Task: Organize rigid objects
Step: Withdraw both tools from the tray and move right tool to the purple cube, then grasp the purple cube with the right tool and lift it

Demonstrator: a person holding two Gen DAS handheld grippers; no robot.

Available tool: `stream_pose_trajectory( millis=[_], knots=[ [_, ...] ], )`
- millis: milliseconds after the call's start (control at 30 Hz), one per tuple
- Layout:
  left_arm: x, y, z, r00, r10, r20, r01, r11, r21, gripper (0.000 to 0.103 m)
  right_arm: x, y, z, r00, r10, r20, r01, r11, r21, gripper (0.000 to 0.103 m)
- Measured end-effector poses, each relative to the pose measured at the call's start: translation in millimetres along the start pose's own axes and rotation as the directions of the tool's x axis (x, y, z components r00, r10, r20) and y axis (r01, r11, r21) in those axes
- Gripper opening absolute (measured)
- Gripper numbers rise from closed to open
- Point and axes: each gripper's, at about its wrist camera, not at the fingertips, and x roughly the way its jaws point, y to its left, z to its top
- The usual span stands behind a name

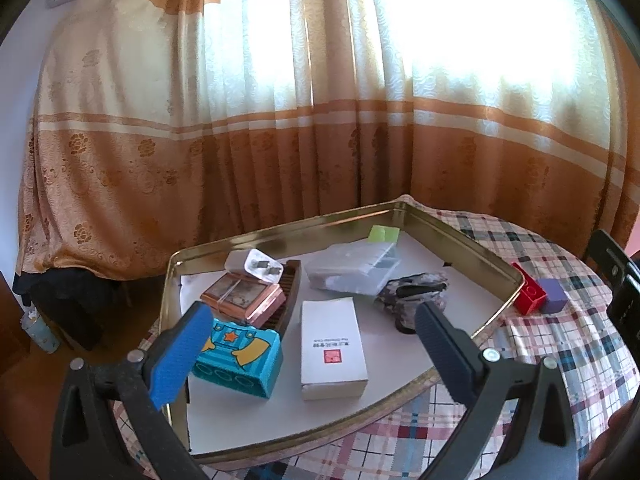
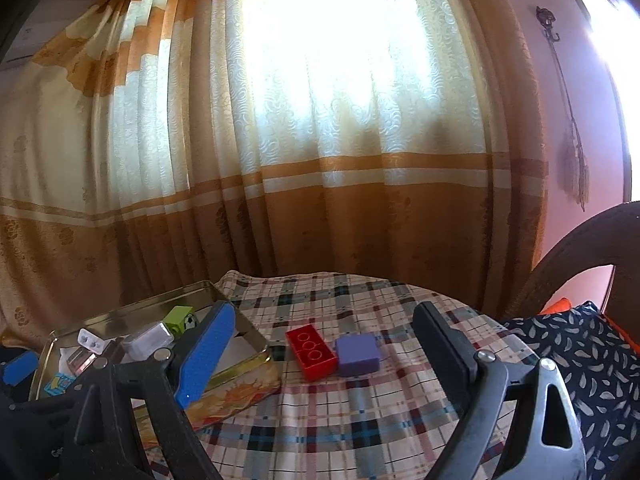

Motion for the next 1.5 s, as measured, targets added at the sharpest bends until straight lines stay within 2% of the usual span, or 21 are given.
stream_pose_trajectory(
  millis=[233, 367, 567, 767, 867, 967, 1067, 1200, 1267, 1333, 1500],
  knots=[
    [-3.0, -3.3, -1.0, 1.000, -0.024, -0.010, 0.024, 1.000, -0.006, 0.102, -4.5, -15.5, 3.4, 0.998, -0.047, 0.033, 0.048, 0.999, -0.012, 0.092],
    [-4.8, -8.5, -2.1, 0.999, -0.042, -0.013, 0.042, 0.999, 0.010, 0.102, -2.5, -35.1, 6.7, 0.995, -0.091, 0.040, 0.090, 0.995, 0.034, 0.092],
    [-8.3, -23.4, -4.1, 0.995, -0.094, -0.028, 0.095, 0.995, 0.039, 0.103, 7.9, -70.5, 8.2, 0.989, -0.144, -0.019, 0.145, 0.977, 0.155, 0.092],
    [-6.8, -36.7, -5.5, 0.991, -0.118, -0.057, 0.121, 0.991, 0.061, 0.102, 33.8, -89.7, 6.9, 0.978, -0.142, -0.151, 0.170, 0.965, 0.200, 0.092],
    [-6.9, -47.2, -8.1, 0.987, -0.142, -0.081, 0.149, 0.985, 0.086, 0.103, 58.2, -83.1, 2.4, 0.956, -0.095, -0.277, 0.141, 0.978, 0.151, 0.092],
    [-10.3, -58.1, -10.1, 0.984, -0.156, -0.083, 0.166, 0.979, 0.120, 0.102, 68.3, -70.2, 0.5, 0.943, -0.036, -0.331, 0.072, 0.993, 0.099, 0.090],
    [-19.4, -69.0, -12.0, 0.983, -0.176, -0.059, 0.184, 0.971, 0.154, 0.102, 77.2, -55.9, -3.4, 0.923, -0.007, -0.384, 0.022, 0.999, 0.033, 0.080],
    [-25.4, -71.4, -11.8, 0.982, -0.185, -0.039, 0.189, 0.968, 0.164, 0.103, 98.9, -51.9, -12.3, 0.871, -0.007, -0.491, -0.002, 1.000, -0.017, 0.058],
    [-21.0, -68.2, -10.9, 0.982, -0.181, -0.059, 0.188, 0.972, 0.144, 0.103, 106.2, -54.2, -17.3, 0.845, 0.021, -0.534, -0.026, 1.000, -0.002, 0.057],
    [-15.2, -66.6, -10.7, 0.982, -0.170, -0.085, 0.180, 0.975, 0.129, 0.102, 109.4, -54.0, -19.7, 0.831, 0.052, -0.554, -0.055, 0.998, 0.012, 0.057],
    [-13.0, -68.6, -13.1, 0.979, -0.177, -0.102, 0.190, 0.974, 0.128, 0.103, 114.6, -52.3, -18.0, 0.828, 0.080, -0.555, -0.083, 0.996, 0.020, 0.057]
  ],
)
